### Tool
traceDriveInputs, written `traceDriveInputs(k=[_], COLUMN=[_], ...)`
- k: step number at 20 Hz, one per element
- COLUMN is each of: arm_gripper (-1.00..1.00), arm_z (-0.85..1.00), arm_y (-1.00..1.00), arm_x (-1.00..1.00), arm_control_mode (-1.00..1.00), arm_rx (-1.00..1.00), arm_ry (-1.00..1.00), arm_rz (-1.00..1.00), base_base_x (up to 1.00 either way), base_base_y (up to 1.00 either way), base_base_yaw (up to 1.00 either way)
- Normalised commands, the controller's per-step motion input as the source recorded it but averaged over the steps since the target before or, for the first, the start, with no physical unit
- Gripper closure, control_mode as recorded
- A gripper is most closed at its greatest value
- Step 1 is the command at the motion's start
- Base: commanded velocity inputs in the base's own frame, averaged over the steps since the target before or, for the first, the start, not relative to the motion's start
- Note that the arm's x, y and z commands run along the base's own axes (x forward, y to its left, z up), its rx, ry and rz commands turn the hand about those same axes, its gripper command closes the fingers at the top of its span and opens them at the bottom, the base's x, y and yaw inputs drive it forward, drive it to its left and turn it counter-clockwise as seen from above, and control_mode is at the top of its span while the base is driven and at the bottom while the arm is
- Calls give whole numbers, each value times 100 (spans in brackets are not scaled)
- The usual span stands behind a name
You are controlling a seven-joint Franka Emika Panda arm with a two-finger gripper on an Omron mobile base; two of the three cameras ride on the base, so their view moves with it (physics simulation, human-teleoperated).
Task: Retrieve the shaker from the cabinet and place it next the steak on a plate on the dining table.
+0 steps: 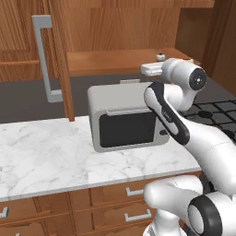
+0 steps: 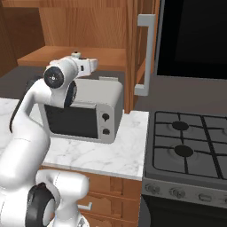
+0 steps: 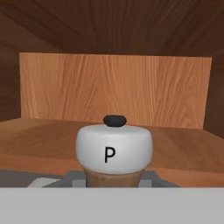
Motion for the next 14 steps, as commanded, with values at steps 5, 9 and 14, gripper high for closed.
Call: traceDriveInputs(k=[5, 9, 14], arm_gripper=[100, 100, 100], arm_z=[0, 0, 0], arm_y=[-25, -16, -12], arm_x=[-100, -100, -100], arm_control_mode=[-100, -100, -100], arm_rx=[0, 0, 0], arm_ry=[0, 0, 0], arm_rz=[4, 2, 0], base_base_x=[0, 0, 0], base_base_y=[0, 0, 0], base_base_yaw=[0, 0, 0])
